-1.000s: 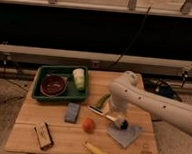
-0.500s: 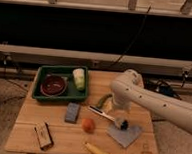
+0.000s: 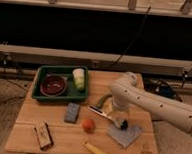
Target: Place brush in tray
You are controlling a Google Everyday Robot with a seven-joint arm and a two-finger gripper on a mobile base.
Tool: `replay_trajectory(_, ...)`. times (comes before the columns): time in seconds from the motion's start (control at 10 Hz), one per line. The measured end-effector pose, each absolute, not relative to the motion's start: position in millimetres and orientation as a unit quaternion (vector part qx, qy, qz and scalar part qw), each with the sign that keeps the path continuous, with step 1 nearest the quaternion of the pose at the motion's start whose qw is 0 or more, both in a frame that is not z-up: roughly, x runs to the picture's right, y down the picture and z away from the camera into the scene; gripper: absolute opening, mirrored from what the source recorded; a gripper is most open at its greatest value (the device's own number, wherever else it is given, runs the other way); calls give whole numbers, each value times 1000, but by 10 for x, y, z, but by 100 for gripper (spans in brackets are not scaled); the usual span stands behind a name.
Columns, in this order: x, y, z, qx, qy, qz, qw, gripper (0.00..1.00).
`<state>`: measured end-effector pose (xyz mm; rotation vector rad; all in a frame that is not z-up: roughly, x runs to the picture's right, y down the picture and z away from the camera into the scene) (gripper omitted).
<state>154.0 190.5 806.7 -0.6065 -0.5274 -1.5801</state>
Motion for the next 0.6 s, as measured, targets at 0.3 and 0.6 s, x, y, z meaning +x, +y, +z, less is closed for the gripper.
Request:
replay_trajectory(0.3, 1602, 1955, 8131, -270, -225, -693, 630, 72)
replay_trajectory(0.6, 1653, 2050, 8175, -279, -228, -694, 623, 72)
